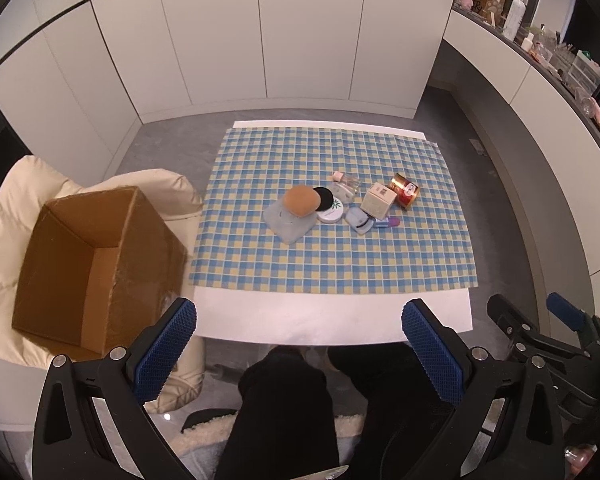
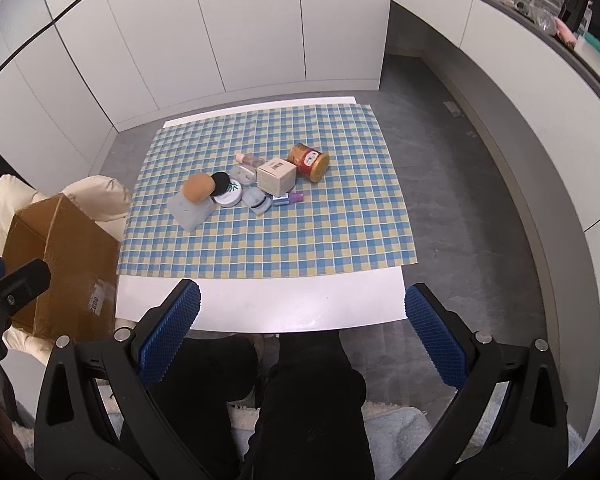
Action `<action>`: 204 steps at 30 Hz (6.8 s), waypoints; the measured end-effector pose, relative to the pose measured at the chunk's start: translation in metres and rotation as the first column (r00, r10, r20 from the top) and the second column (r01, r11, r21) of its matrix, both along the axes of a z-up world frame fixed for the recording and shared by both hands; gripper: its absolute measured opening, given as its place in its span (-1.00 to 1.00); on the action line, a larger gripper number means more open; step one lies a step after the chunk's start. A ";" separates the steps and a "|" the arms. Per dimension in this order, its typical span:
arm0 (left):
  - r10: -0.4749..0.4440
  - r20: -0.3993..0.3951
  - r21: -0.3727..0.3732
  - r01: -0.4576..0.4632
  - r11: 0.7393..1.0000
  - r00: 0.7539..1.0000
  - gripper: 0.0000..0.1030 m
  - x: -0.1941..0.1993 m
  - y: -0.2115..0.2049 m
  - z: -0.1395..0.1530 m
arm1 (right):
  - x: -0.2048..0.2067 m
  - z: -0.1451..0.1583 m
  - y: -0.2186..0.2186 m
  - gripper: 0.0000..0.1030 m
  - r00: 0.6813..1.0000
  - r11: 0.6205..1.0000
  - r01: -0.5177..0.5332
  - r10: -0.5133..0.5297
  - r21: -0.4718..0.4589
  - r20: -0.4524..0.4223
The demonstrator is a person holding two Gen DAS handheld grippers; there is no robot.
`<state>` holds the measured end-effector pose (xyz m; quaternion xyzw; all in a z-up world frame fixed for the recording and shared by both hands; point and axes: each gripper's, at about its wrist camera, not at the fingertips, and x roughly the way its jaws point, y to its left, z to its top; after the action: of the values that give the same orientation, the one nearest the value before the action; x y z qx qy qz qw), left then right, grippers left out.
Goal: Organize objects
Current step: 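Move both tools toward the cosmetics on the checkered cloth, then grasp the blue-and-pink tube with the right tool while the left tool grasps the tan sponge, then lift the tube and sponge off the cloth with both tools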
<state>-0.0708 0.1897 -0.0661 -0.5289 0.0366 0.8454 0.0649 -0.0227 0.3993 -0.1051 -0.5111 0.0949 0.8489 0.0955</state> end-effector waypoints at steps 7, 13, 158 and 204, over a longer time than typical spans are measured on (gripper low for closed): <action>0.003 0.015 0.006 -0.003 1.000 1.000 0.99 -0.024 0.004 -0.024 | -0.019 -0.020 0.010 1.00 0.999 1.000 0.022 -0.022 0.008 -0.027; 0.022 0.015 -0.009 -0.022 1.000 1.000 0.99 -0.052 0.004 -0.054 | -0.048 -0.044 0.014 1.00 0.998 0.999 0.034 -0.033 0.026 -0.054; 0.029 -0.365 0.076 -0.001 0.997 0.931 -0.32 -0.104 -0.010 0.137 | -0.110 0.199 -0.031 0.17 0.904 0.966 -0.135 0.212 0.221 -0.371; -0.055 -0.370 0.048 0.079 0.996 0.928 -0.32 0.018 -0.012 0.119 | -0.009 0.163 -0.027 0.17 0.922 0.979 -0.147 0.189 0.144 -0.337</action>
<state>-0.0529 0.1780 0.0525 -0.3574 0.0398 0.9275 0.1022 -0.0317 0.3726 0.0579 -0.3522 0.0165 0.9352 0.0336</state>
